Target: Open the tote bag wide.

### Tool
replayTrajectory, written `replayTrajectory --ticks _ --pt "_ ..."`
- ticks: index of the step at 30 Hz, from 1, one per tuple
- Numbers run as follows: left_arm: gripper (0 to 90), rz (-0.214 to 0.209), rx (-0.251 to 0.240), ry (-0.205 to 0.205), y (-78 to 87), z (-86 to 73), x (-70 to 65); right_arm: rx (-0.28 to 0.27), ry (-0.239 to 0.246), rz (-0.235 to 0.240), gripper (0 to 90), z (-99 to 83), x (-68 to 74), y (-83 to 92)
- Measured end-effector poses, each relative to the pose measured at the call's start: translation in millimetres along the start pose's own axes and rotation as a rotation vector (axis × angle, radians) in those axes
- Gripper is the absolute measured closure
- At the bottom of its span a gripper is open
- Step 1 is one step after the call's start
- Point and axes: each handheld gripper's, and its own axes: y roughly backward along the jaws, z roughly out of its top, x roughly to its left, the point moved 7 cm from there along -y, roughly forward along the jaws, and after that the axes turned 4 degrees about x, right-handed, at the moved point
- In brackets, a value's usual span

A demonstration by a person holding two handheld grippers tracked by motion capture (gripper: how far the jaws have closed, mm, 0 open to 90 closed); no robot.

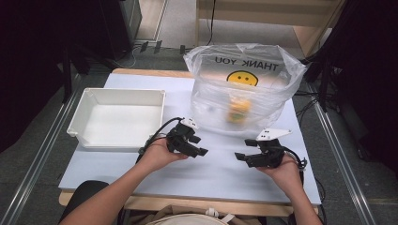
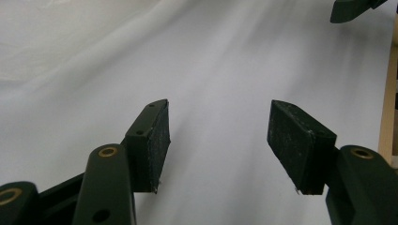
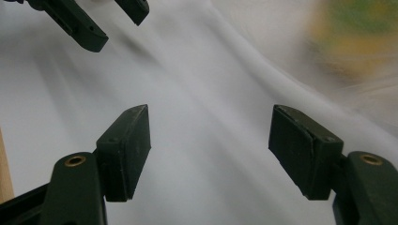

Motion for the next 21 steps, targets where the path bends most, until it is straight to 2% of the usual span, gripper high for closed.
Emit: replayTrajectory --ticks 9,16,21 --pt "41.9 -0.004 0.007 0.006 1.7 0.4 0.7 -0.011 0.000 0.002 30.9 1.3 -0.6 2.0" --pt "45.2 -0.018 -0.010 0.001 13.4 11.6 -2.7 -0.023 0.003 0.010 31.4 6.6 3.6 6.2" --pt "45.7 -0.030 -0.003 0.004 17.6 16.2 -3.3 -0.031 0.012 0.017 32.3 11.6 5.3 10.3"
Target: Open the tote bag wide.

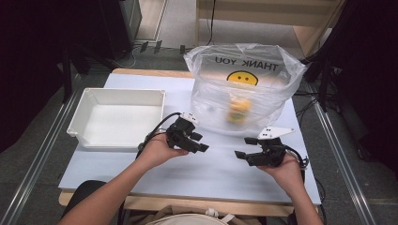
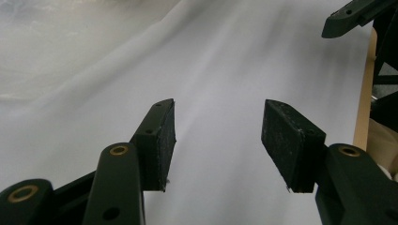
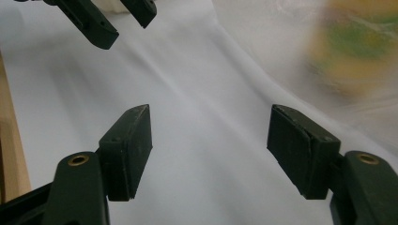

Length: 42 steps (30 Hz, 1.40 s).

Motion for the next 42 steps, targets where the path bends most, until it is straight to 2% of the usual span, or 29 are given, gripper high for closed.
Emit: replayTrajectory --ticks 6,12,16,21,25,34,42 --pt "46.3 -0.006 -0.004 0.002 11.0 5.7 0.5 0.001 0.009 -0.013 32.7 2.2 -3.7 6.4" --pt "47.3 -0.011 -0.010 -0.001 22.3 12.2 1.2 -0.007 0.012 0.005 34.7 2.7 -6.4 17.4" --pt "47.8 0.002 -0.018 -0.005 30.6 18.2 3.0 -0.012 0.033 0.007 37.2 5.9 -8.5 29.7" --pt "48.4 0.005 -0.017 -0.013 39.8 25.8 4.6 -0.028 0.007 0.024 39.7 9.7 -17.1 50.1" --pt "49.1 0.004 -0.026 -0.013 45.6 32.1 5.2 -0.038 -0.008 0.004 41.3 13.3 -25.7 67.2" --pt "53.5 0.019 -0.039 -0.030 64.1 54.3 7.6 -0.057 -0.003 -0.011 44.3 26.5 -38.6 96.3" --pt "59.1 0.043 -0.075 -0.047 83.3 76.9 12.0 -0.071 0.012 -0.005 45.8 37.4 -48.4 111.8"
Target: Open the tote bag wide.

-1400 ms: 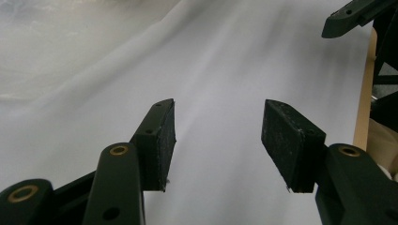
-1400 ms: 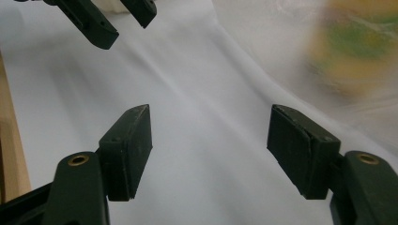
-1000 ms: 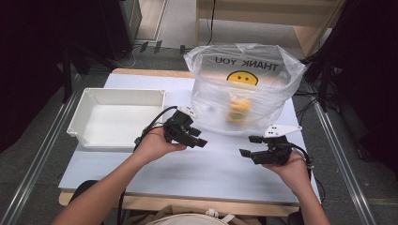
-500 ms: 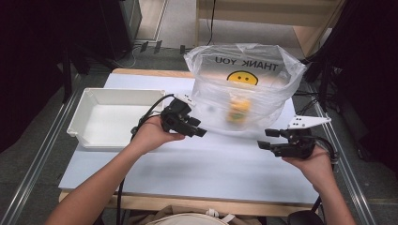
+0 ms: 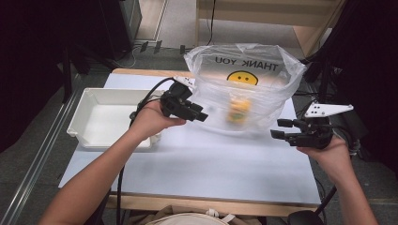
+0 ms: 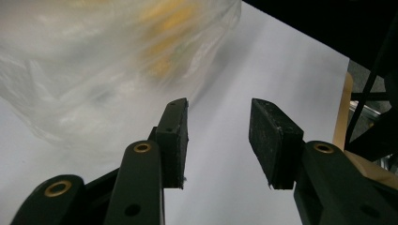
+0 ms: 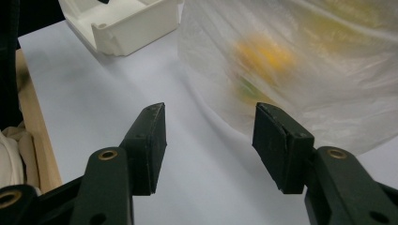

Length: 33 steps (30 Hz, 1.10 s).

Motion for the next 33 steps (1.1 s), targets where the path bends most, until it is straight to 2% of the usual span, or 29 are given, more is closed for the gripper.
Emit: replayTrajectory --ticks 6,11,14,17,20,26,29,30,33 --pt "60.8 -0.006 -0.033 -0.015 15.5 19.2 5.6 -0.027 0.030 0.017 48.8 14.8 -11.6 15.4" --pt "67.8 -0.014 -0.067 -0.025 32.6 38.1 15.9 -0.061 0.055 0.038 52.5 30.4 -24.3 31.7" --pt "69.9 -0.007 -0.083 -0.054 41.1 50.4 21.4 -0.068 0.067 0.031 55.8 41.8 -33.6 41.1" --pt "71.5 -0.008 -0.101 -0.063 47.1 63.1 27.8 -0.072 0.075 0.029 59.5 54.7 -41.9 46.9" --pt "73.9 -0.013 -0.111 -0.069 49.2 75.0 35.4 -0.072 0.078 0.034 61.7 68.5 -50.4 50.4" --pt "77.6 0.002 -0.096 -0.080 47.6 98.8 51.3 -0.072 0.084 0.030 65.6 102.0 -62.7 52.4" --pt "80.5 0.015 -0.086 -0.100 45.2 109.6 57.8 -0.086 0.130 0.010 69.5 119.8 -65.6 51.7" --pt "82.2 0.016 -0.080 -0.089 43.6 113.0 59.5 -0.095 0.137 0.010 71.0 126.1 -66.0 51.3" --pt "85.6 0.030 -0.066 -0.103 40.2 122.6 64.1 -0.097 0.144 0.002 75.7 143.6 -68.5 48.8"
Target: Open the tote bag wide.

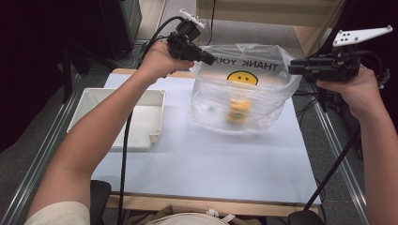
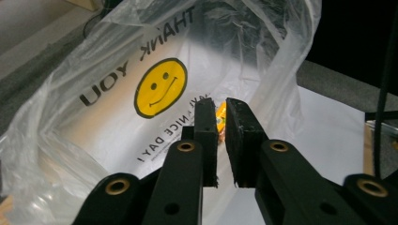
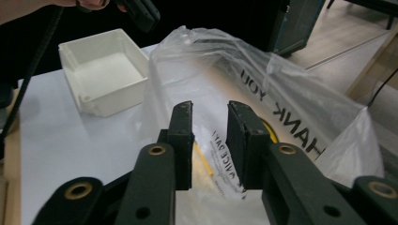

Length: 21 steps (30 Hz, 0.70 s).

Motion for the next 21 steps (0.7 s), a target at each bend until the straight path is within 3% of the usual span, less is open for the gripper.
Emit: replayTrajectory --ticks 5,10,17,21 --pt "90.0 0.005 0.000 0.003 -5.2 14.5 8.5 0.009 0.011 0.000 82.2 24.2 -7.3 -13.4" --pt "90.0 0.005 0.006 0.034 -10.8 26.6 19.6 0.032 0.008 -0.004 89.9 46.1 -15.8 -33.5" --pt "90.0 0.027 0.017 0.037 -21.5 41.7 31.4 0.062 0.040 -0.002 90.0 71.3 -20.4 -63.2" --pt "90.0 0.043 0.020 0.059 -28.3 46.5 37.9 0.087 0.038 0.001 90.0 80.3 -20.2 -82.5"
